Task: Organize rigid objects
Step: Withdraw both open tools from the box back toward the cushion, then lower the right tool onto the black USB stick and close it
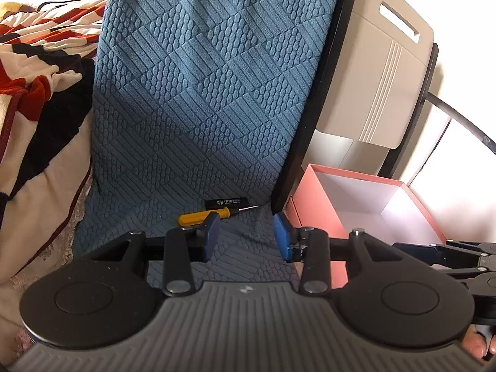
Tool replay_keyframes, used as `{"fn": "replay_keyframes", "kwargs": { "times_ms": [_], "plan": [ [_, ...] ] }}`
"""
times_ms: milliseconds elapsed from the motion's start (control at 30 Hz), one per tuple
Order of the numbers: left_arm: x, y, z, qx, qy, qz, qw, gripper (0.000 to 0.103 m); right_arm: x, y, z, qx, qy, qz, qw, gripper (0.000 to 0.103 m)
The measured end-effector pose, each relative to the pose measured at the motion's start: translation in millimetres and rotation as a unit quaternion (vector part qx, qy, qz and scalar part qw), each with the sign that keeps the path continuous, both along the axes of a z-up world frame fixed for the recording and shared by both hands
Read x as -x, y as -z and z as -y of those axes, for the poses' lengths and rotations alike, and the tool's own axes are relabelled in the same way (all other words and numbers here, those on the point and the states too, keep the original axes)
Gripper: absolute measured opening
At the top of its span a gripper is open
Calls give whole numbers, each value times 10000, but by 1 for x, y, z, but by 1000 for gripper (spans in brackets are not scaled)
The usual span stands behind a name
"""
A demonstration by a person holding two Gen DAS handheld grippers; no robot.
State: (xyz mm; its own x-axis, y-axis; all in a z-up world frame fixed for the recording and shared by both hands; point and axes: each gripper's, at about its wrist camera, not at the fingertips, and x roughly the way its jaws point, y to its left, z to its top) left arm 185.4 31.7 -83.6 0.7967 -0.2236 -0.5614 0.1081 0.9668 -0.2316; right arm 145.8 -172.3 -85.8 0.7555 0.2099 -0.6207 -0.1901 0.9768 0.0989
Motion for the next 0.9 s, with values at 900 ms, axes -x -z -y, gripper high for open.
{"fn": "replay_keyframes", "kwargs": {
  "times_ms": [900],
  "plan": [
    [-5,57,-40,576,-612,-379,9957,44,-20,13,-44,-46,-313,-78,9995,55]
  ]
}}
